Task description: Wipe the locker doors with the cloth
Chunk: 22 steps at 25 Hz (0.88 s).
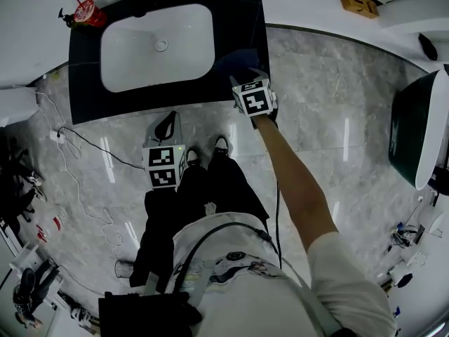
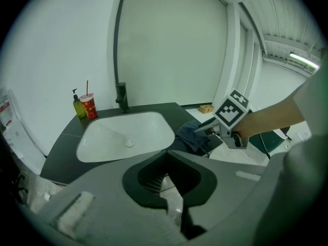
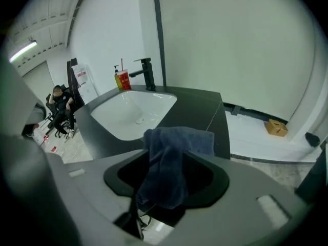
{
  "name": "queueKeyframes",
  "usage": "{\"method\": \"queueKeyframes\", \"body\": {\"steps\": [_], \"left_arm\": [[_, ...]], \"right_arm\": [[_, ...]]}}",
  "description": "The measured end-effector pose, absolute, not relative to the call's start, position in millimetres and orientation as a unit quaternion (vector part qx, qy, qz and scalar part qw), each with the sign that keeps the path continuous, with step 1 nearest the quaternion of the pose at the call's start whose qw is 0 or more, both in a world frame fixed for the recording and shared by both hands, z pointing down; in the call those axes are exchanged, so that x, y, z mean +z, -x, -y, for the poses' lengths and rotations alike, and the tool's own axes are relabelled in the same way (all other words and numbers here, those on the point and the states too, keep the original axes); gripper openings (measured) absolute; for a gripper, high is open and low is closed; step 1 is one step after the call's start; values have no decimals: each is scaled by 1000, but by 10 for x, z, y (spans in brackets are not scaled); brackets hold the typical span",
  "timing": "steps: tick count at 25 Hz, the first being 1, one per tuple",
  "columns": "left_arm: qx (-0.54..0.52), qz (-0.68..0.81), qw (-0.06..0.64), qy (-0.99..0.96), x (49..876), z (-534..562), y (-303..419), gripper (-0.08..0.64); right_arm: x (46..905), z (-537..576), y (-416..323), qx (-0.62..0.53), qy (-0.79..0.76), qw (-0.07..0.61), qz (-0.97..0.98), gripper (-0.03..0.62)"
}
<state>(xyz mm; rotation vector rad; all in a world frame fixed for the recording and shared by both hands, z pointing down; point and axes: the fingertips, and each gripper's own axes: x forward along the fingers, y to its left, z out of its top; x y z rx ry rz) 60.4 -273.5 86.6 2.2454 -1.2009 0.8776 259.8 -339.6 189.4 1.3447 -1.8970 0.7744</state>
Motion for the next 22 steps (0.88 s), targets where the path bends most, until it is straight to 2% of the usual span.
{"method": "queueKeyframes", "body": {"steps": [4, 7, 8, 10, 13, 22], "left_arm": [[328, 433, 222, -810, 896, 2686, -560, 0], [334, 435, 221, -806, 908, 2664, -500, 0], [335, 437, 221, -805, 916, 2659, -481, 1], [337, 438, 221, -804, 924, 2636, -460, 0], [337, 439, 221, -803, 904, 2588, -479, 0], [316, 445, 205, -813, 675, 2533, -614, 0]], "right_arm": [[2135, 3534, -2565, 307, -501, 376, 716, 235], [2222, 3608, -2588, 300, -505, 391, 709, 233], [2231, 3622, -2607, 296, -509, 392, 707, 212], [2226, 3617, -2635, 286, -515, 394, 706, 129], [2204, 3566, -2647, 274, -512, 393, 712, 101], [1588, 3223, -2626, 243, -548, 296, 744, 95]]}}
